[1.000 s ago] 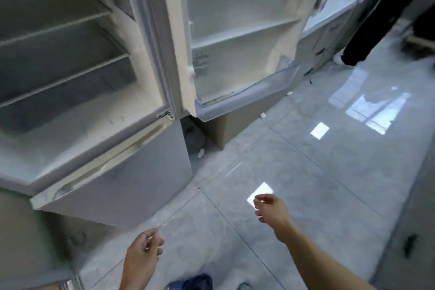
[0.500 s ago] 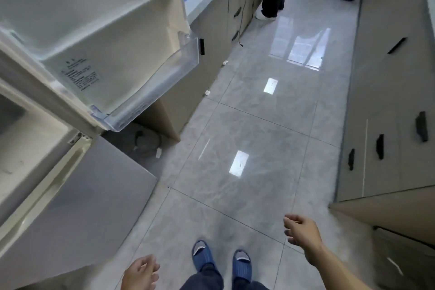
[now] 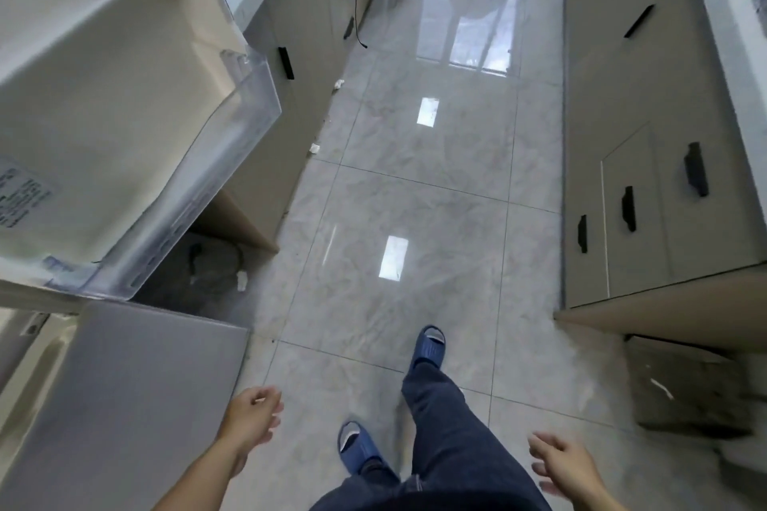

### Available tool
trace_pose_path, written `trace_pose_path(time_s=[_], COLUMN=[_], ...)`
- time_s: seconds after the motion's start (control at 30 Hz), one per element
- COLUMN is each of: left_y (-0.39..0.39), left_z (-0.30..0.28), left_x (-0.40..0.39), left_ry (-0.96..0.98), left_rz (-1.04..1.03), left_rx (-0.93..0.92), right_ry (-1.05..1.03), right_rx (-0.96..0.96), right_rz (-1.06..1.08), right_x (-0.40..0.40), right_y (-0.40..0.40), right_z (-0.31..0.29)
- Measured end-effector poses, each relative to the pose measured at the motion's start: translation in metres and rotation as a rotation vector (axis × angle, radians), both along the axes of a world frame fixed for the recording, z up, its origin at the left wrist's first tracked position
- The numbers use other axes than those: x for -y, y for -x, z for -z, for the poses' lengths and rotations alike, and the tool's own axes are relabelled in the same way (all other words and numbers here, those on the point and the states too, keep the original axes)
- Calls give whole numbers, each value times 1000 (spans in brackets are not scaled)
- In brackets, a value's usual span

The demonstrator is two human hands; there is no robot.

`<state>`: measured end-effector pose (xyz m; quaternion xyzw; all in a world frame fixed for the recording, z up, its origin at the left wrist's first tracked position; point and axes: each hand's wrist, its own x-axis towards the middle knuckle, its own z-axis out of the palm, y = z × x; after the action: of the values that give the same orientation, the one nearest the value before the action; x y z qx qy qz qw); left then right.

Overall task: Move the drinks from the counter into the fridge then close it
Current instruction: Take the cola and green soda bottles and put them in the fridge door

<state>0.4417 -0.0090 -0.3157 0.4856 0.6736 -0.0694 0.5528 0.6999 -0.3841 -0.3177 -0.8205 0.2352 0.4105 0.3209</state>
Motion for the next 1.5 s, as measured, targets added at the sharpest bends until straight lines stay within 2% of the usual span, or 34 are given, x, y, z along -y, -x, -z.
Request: trace_pose_path(time_s=[0.27,0.43,0.53,0.67,0.8,1.03,1.33,1.5], left_y=[-89,-143,-177,-213,-240,-312,-455,-520], left_z=[-7,-19,-19,-14,3,15,-8,-6], left_x=[-32,-46,-61,-77,-104,-198,-328,-376], left_ry=[-7,-21,-8,17,59,114,19,0], left_rz=[-1,-23,-40,-54,-83,-188,-231,-299], left_rx=[-60,-109,-116,-135,-170,-170,18,12], right_ry=[29,-60,-124,-187,-183,-86,-53,-46], right_rx=[-58,-78,-15,59,35,0,-27,33], right_rz=[-17,-176,-268,-273,-310,-411,-461,-555], right_x=[-37,-111,-165,-231,-287,-364,-470,-529], right_y=[-98,-209,-282,-356,-406,-465,-557,-625], right_z=[20,11,2,-13,-6,4,3,14])
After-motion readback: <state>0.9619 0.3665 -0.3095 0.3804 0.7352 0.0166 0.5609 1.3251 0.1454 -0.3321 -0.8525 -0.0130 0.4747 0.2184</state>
